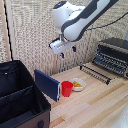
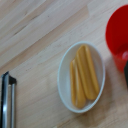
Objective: With care, position your gripper close to the oven tray handle. Make sure to grip the handle tightly. Delicately and attentively pull the tray out from the oven.
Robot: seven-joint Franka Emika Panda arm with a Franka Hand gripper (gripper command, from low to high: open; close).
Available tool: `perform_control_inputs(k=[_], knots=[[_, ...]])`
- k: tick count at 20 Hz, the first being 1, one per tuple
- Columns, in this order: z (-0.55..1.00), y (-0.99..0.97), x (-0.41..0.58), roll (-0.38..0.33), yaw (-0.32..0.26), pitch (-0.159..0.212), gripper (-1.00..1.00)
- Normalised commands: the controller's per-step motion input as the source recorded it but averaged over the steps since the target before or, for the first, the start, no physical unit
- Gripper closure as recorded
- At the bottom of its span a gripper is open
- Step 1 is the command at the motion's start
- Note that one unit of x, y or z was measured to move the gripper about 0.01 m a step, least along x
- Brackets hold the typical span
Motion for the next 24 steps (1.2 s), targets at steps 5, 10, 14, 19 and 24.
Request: perform_control_inputs(k=[5,10,14,19,24], knots=[[-0.14,-0.16,0.149,-0.374,0.095,0.044,-1.00],[-0.20,-0.16,0.127,-0.375,0.102,0.061,-1.00],[-0.22,-0.20,0.027,-0.362,0.137,0.030,-1.00],[-0.08,-0.23,0.000,-0.285,0.183,0.022,-1.00],[0.00,-0.28,0.000,-0.200,0.215,0.000,-1.00]])
